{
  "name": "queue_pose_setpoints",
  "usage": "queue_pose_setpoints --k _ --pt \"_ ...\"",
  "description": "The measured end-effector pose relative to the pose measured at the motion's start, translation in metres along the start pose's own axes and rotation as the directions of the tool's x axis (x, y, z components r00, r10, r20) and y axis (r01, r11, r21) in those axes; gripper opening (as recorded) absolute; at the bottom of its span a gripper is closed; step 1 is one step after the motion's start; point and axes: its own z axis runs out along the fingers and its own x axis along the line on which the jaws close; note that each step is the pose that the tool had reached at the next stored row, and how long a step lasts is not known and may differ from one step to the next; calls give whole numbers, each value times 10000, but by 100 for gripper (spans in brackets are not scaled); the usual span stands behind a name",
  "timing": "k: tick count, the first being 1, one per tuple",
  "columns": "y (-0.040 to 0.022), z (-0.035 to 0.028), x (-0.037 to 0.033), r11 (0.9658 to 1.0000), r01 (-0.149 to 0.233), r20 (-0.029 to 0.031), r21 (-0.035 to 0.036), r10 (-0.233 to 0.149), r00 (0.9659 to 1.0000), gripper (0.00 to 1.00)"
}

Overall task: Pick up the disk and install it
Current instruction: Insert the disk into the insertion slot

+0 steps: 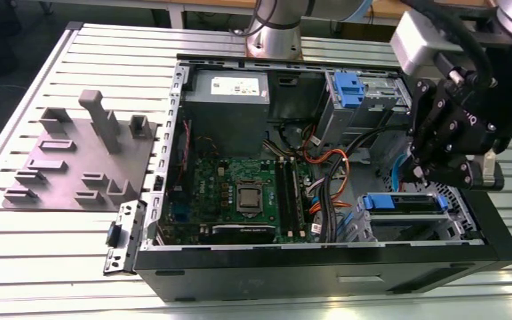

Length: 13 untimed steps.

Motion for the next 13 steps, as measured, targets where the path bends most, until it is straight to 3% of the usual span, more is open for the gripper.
queue_pose_setpoints --k 13 --pt "-14 236 7 10000 80 -1 -2 -80 10000 11"
